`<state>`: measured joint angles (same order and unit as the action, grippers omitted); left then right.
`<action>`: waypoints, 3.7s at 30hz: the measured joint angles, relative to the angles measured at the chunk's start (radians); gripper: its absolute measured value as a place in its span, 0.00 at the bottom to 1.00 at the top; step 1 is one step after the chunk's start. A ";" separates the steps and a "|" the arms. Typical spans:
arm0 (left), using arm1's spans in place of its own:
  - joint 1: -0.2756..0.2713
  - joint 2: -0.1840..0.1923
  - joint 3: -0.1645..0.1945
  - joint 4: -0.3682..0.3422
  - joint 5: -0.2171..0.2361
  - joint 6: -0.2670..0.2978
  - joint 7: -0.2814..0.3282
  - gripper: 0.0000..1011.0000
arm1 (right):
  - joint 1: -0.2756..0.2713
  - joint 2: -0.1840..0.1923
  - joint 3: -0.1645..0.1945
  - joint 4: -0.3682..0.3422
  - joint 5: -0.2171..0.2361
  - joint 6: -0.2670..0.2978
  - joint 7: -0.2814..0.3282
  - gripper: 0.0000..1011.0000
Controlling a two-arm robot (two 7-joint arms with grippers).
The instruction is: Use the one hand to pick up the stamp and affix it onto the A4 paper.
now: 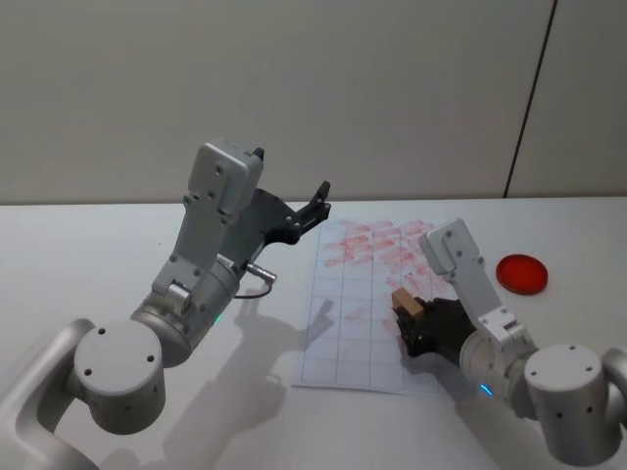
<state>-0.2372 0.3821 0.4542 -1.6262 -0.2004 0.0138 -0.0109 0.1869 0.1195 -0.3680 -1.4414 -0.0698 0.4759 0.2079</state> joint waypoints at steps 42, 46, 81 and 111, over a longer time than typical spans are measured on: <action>0.000 0.000 0.000 0.000 0.000 0.000 0.000 0.99 | 0.006 -0.007 0.039 -0.095 0.146 -0.083 -0.019 0.22; 0.000 0.000 0.000 0.000 0.000 0.000 0.000 0.99 | 0.014 -0.008 0.050 -0.143 0.171 -0.079 -0.030 0.22; 0.000 0.000 0.000 0.000 0.000 0.000 0.000 0.99 | 0.018 0.069 0.177 -0.122 0.190 -0.009 -0.231 0.22; 0.000 0.000 0.000 0.000 0.000 0.000 0.000 0.99 | 0.062 0.059 0.196 0.113 0.215 -0.079 -0.185 0.24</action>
<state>-0.2372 0.3821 0.4542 -1.6262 -0.2004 0.0138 -0.0110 0.2486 0.1789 -0.1717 -1.3280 0.1451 0.3972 0.0226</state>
